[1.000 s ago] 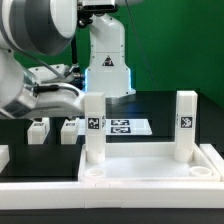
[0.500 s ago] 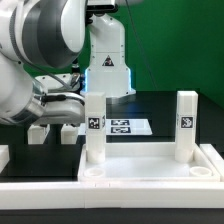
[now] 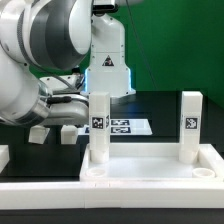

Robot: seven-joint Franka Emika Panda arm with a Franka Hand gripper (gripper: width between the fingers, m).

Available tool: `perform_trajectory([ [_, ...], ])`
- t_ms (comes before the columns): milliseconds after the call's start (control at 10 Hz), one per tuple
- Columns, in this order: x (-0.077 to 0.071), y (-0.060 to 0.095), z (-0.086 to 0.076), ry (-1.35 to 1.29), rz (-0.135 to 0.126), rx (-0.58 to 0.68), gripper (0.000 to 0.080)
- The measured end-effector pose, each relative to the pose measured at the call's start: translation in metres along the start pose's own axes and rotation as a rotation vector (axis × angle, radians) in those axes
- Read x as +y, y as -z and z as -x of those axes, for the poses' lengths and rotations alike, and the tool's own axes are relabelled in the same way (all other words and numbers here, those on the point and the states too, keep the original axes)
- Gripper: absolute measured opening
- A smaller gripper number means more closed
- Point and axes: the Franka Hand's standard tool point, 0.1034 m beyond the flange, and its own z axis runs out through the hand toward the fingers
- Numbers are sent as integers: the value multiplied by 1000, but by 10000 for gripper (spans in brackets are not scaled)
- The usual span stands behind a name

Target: Assemble desk

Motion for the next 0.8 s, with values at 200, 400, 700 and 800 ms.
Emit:
perform_trajectory([
  [200, 0, 2, 1, 3, -2, -1, 648],
  [400, 0, 4, 1, 3, -3, 1, 648],
  [700, 0, 0, -1, 1, 0, 3, 648],
  [800, 1, -2, -2, 0, 0, 2, 648],
])
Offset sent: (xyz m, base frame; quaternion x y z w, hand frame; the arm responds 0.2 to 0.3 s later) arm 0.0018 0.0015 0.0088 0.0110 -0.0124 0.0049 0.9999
